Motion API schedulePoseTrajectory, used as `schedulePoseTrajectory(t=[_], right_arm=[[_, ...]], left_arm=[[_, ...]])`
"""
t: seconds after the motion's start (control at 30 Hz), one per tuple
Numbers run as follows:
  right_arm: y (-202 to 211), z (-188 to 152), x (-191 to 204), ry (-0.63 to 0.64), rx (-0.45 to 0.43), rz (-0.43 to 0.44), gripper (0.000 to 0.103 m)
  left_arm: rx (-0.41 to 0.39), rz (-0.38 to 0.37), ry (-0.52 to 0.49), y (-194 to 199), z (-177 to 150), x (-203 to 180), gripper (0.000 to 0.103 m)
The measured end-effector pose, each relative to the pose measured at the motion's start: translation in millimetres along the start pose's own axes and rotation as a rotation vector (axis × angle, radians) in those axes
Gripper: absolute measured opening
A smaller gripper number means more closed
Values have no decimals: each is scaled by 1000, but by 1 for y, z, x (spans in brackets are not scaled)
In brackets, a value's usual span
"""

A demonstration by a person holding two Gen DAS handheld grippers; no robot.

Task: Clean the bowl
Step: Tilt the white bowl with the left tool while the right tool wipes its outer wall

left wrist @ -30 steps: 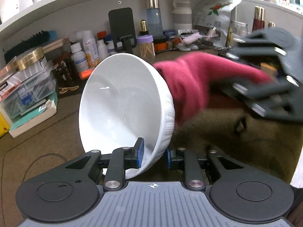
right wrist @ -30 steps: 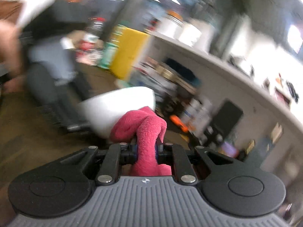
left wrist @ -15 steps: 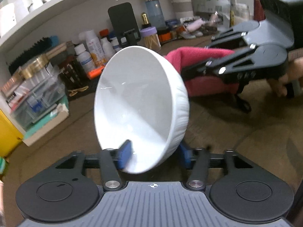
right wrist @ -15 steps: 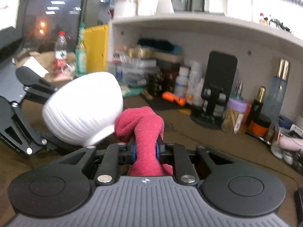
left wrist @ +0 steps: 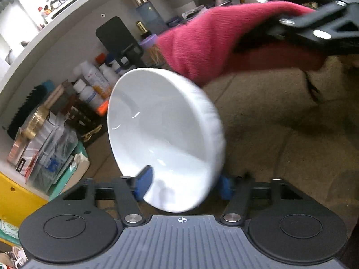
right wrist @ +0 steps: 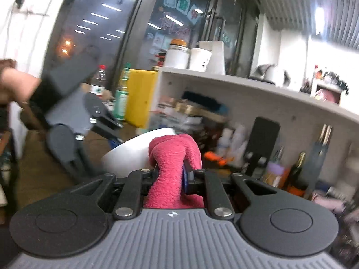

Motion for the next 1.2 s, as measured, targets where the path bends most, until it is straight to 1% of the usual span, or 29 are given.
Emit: schedulePoseTrajectory(t=[0.07,0.13,0.17,0.23,0.27,0.33,0.4,0.47,0.53,0.57,0.6,0.63,0.67,0.77,0.8,0.87,0.9,0.93,0.97,1.0,1.07,1.13,1.17,1.2], right_arm=[[5,0,5,-21,0,53,16],[11,2,10,-44,-4,113,16],[10,6,9,-50,-6,126,16],[2,10,-1,-78,4,152,16],[-8,12,-13,-110,17,170,16],[-18,11,-26,-132,26,148,16],[-34,15,-56,-193,4,72,16],[-45,16,-77,-257,-8,23,16],[-53,14,-92,-303,-10,-13,16],[-56,10,-97,-327,-11,-15,16],[-59,6,-99,-350,-14,-5,16],[-60,2,-99,-360,-15,2,16],[-61,-3,-98,-370,-17,14,16],[-64,-12,-98,-399,-26,51,17],[-66,-14,-98,-403,-18,58,18],[-73,-14,-97,-378,19,55,19],[-79,-14,-95,-354,68,43,21],[-85,-15,-95,-339,109,32,23],[-91,-16,-95,-336,142,41,29],[-96,-16,-95,-333,165,47,33],[-103,-19,-98,-358,184,55,34],[-111,-25,-109,-429,203,83,39],[-115,-29,-117,-481,207,102,43],[-120,-34,-123,-533,221,125,45]], left_arm=[[21,-11,27,-3,2,1,22],[30,-52,70,-7,4,5,19],[31,-58,75,-7,4,6,19],[35,-79,81,-9,7,8,18],[36,-80,82,-9,7,8,18],[42,-94,87,-10,8,11,17],[43,-96,85,-10,9,12,17],[44,-94,79,-10,10,12,18],[26,-53,60,-9,11,14,23],[20,-24,54,-10,11,16,32],[14,4,47,-11,10,19,50],[8,32,41,-12,10,21,61],[10,39,42,-13,8,23,74],[12,21,50,-25,4,28,74],[10,12,62,-27,4,29,72],[14,-7,89,-30,5,32,64],[21,-36,111,-32,6,34,50],[29,-67,126,-33,7,34,42],[38,-97,141,-34,8,34,30],[44,-104,141,-34,9,33,28],[52,-111,140,-36,11,33,28],[63,-122,147,-38,12,34,28],[63,-124,150,-39,11,35,28],[67,-125,156,-39,11,35,29]])
Point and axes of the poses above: each gripper's, at about its wrist camera, not at the fingertips, and y roughly against the way its jaws point, x to its left, z to its top, the point moved 6 cm from there along -y, roughly the way its jaws point, and after that the axes turned 14 degrees about z, right-handed, at the moved point
